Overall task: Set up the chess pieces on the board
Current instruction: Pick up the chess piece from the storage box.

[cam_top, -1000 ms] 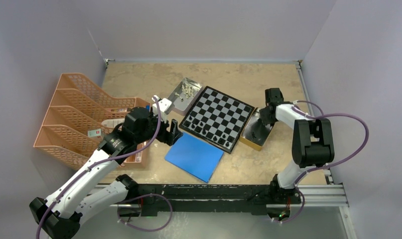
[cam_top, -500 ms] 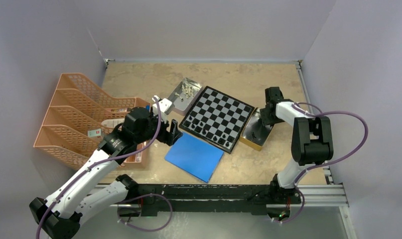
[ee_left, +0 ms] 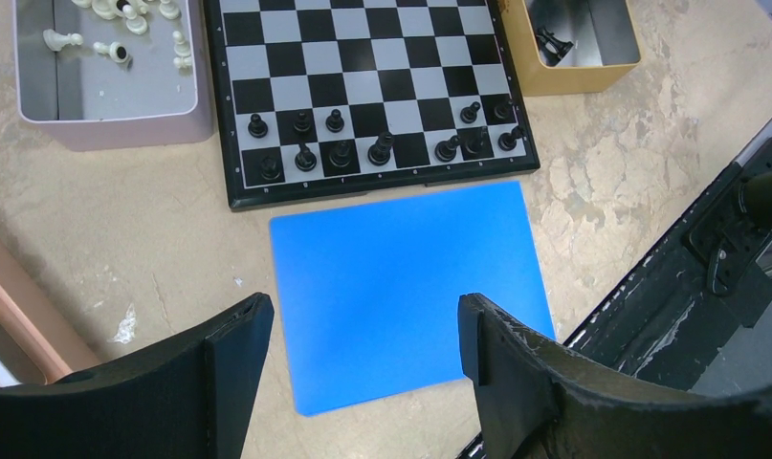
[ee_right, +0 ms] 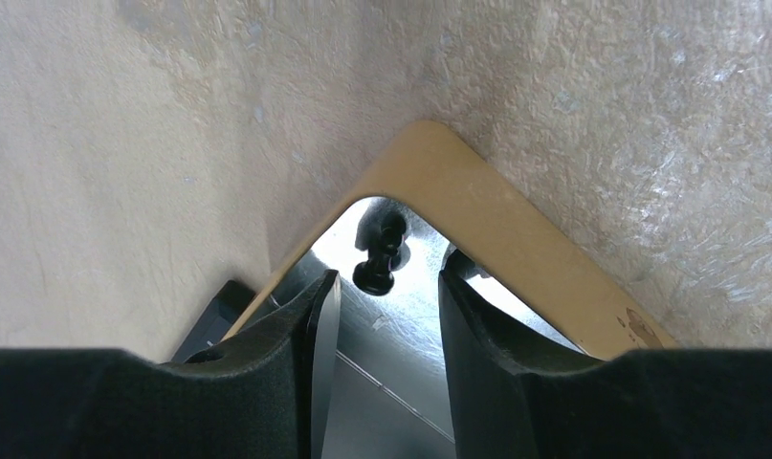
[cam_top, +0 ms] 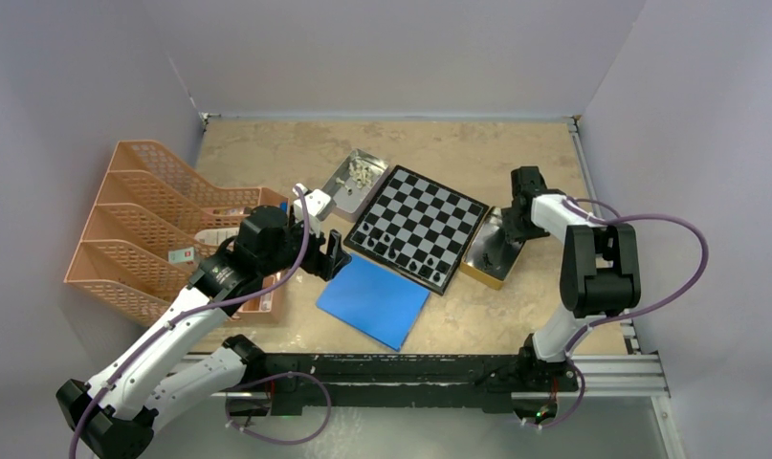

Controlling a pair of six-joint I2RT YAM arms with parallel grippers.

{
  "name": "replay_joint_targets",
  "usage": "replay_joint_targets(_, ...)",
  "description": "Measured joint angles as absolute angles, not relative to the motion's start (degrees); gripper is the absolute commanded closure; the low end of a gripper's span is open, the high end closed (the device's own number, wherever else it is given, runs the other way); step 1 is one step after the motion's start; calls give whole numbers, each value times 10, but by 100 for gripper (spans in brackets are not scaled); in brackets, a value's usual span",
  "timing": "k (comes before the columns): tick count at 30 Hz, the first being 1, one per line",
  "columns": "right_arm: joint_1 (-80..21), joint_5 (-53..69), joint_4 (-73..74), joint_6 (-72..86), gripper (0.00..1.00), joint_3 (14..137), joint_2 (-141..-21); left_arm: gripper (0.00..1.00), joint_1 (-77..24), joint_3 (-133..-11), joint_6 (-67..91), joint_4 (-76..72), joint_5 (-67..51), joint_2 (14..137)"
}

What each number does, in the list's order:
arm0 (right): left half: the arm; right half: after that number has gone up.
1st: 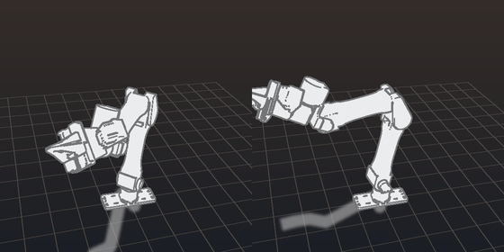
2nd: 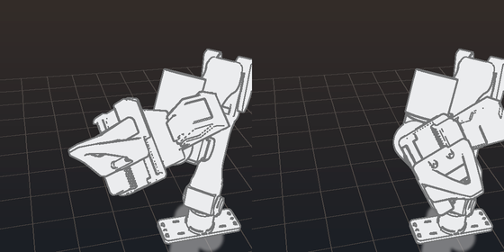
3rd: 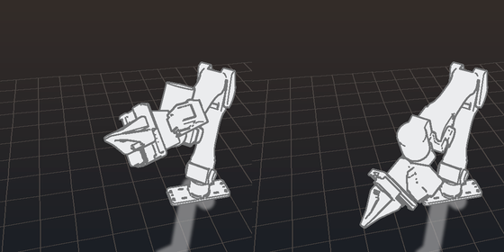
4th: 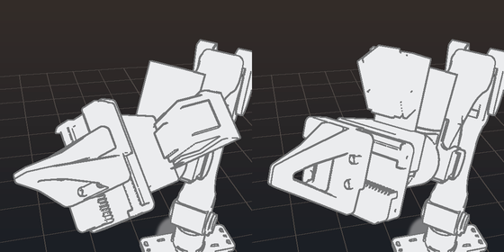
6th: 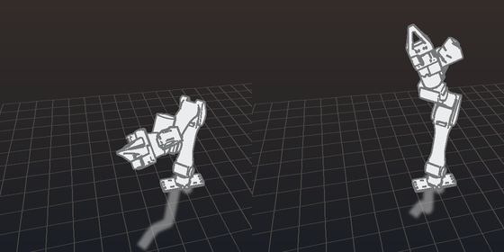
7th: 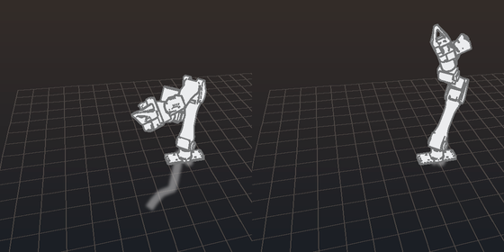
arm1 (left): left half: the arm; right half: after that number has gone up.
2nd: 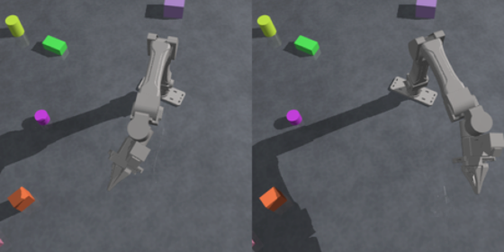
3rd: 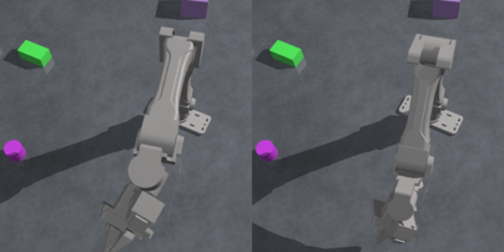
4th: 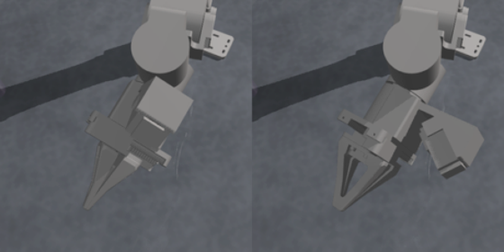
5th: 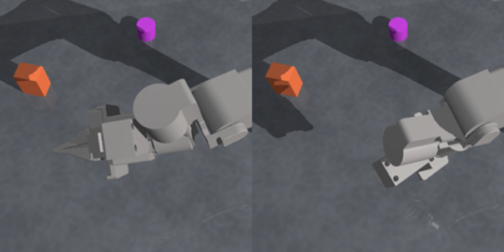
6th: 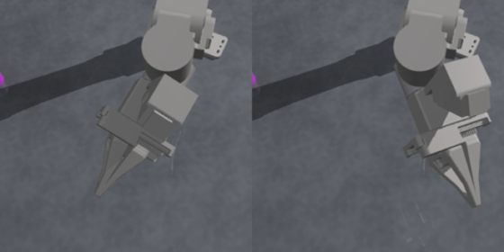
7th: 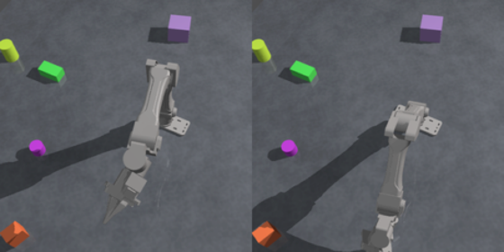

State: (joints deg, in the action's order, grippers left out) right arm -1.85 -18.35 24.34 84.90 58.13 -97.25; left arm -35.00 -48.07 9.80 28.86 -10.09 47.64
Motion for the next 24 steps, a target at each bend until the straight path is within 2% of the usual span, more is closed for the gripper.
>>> replay_joint_targets(11, -10, -183, 261, 857, 61, 619, -1006, 30, -350, -481, 98, 289, -105, 476)
replay_joint_targets(16, -10, -179, 266, 860, 69, 622, -1010, 30, -350, -481, 98, 289, -105, 475)
replay_joint_targets(21, -10, -180, 272, 861, 73, 622, -1011, 30, -350, -481, 98, 289, -105, 474)
replay_joint_targets(24, -10, -179, 273, 861, 81, 622, -1011, 30, -350, -481, 98, 289, -105, 473)
